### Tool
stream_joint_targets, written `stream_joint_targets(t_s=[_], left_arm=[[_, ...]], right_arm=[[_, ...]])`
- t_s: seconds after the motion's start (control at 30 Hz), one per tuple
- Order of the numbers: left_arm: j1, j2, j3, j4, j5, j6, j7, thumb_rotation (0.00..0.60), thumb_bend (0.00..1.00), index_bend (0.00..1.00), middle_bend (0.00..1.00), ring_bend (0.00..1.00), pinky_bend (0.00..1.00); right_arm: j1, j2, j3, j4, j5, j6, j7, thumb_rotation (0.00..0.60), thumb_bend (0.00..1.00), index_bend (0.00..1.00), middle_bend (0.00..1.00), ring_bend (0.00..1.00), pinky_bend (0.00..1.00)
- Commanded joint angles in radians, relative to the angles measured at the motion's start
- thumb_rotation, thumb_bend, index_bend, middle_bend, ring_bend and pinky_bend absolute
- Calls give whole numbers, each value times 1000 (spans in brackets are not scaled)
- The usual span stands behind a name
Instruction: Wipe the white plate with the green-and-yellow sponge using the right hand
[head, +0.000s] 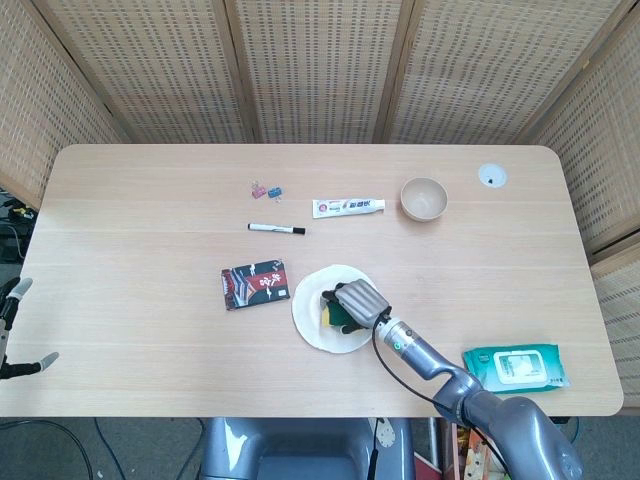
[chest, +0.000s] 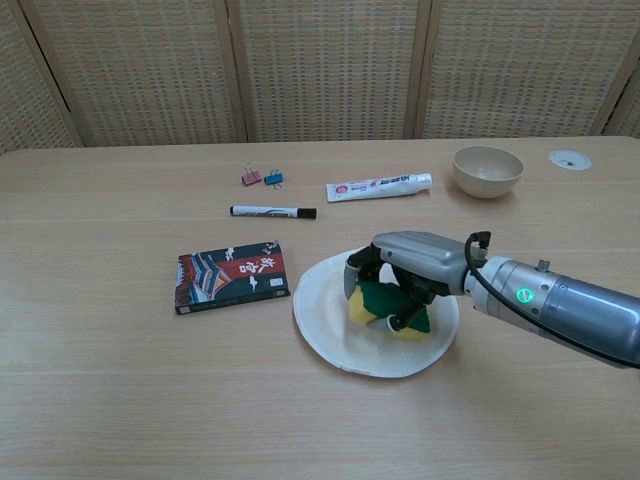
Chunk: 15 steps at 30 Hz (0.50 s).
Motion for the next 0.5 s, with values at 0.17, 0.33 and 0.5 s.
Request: stream_joint_targets(t_s=[0.17, 0.33, 0.5], left_arm=[[2, 1, 1, 0, 1, 3, -2, 600, 0, 0, 0, 0, 0], [1, 0, 3, 0, 4, 1, -1, 600, 0, 0, 0, 0, 0], [1, 1, 4, -2, 5, 1, -1, 600, 0, 0, 0, 0, 0]], right_arm=[[10, 1, 18, 8, -1, 42, 28, 600, 274, 445, 537, 413, 594], [22, 28, 45, -14, 7, 76, 26, 600, 276, 445, 537, 413, 594], [24, 40, 50, -22, 19, 55, 6, 600, 276, 449, 540, 413, 594]])
